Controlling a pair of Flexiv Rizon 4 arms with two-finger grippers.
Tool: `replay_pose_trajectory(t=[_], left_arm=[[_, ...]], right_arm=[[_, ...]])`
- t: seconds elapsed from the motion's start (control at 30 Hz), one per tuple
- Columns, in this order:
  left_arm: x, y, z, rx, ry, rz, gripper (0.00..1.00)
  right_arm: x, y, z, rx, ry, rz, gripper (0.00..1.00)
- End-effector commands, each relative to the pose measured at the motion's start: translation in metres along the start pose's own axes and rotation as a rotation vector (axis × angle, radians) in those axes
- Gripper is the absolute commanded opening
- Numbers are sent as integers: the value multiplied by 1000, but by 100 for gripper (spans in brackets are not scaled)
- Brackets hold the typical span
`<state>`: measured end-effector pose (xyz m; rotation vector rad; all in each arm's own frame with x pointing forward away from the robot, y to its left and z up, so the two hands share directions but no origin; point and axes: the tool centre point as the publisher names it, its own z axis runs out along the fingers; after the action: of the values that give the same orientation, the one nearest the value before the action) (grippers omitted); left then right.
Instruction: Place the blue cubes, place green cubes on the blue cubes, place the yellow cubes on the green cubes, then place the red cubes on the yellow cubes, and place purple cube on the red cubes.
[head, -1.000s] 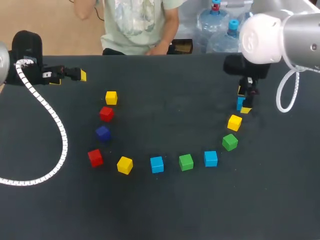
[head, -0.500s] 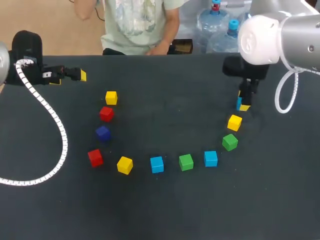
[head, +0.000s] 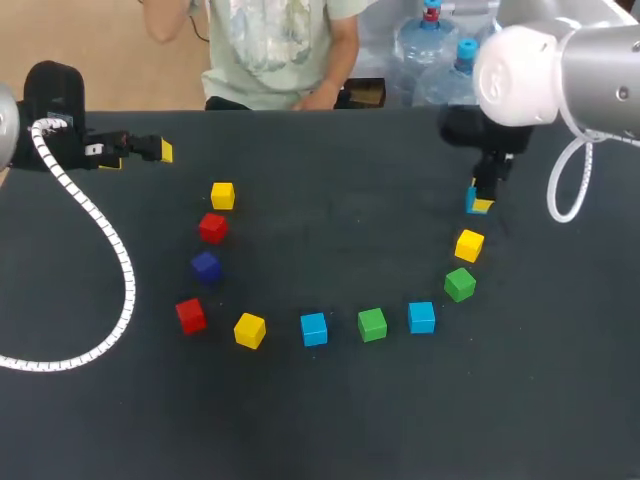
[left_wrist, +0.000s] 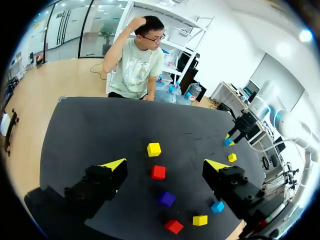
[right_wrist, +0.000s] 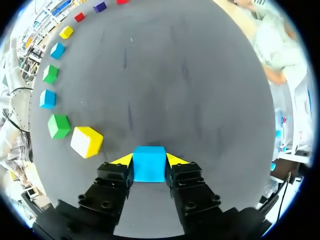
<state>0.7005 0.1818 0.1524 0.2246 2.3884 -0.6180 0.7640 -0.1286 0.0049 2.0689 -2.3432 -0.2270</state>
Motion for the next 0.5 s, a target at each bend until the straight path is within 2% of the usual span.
replay_pose_trajectory(t=[0.03,0.27,0.5], left_arm=[[1,2,0,9,-6,1,100],[1,2,0,9,-6,1,100],[1,2,0,9,-6,1,100]], right_arm=[[-14,24,-19,54,15,-16,0],[-48,47,-42,93,-3,-86,0],[-76,64,-38,80,-11,-99,0]])
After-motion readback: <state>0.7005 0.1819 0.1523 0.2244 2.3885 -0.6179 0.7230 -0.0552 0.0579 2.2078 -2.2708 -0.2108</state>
